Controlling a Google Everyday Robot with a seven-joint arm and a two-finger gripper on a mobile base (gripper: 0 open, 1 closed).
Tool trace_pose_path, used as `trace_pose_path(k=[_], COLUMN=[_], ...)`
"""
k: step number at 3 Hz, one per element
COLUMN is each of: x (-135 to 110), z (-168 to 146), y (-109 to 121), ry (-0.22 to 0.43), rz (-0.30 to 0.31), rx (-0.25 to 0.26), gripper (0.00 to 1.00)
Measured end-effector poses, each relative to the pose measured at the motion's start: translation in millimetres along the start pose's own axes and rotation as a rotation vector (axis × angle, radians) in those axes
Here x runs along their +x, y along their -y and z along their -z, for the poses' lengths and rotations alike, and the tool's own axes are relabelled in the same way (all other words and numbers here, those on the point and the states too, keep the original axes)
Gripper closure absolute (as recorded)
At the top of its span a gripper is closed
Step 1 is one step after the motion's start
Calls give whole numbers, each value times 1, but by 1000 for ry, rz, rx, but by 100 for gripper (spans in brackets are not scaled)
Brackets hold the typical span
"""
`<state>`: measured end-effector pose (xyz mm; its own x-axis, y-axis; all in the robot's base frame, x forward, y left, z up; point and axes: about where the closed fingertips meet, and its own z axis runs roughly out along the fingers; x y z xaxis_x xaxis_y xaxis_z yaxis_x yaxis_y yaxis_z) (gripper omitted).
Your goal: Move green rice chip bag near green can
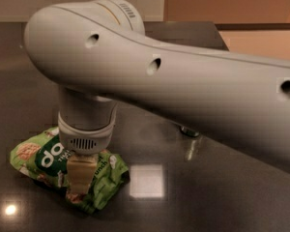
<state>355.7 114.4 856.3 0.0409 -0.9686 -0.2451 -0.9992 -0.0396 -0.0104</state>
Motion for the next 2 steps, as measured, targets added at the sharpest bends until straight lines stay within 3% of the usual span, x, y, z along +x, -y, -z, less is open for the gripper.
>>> trace_pose_path(k=[1, 2], x=[13, 36], z=[16, 36], y=[24, 50], ry=[0, -10], rz=[-14, -42], rx=[36, 69], gripper=[88, 100])
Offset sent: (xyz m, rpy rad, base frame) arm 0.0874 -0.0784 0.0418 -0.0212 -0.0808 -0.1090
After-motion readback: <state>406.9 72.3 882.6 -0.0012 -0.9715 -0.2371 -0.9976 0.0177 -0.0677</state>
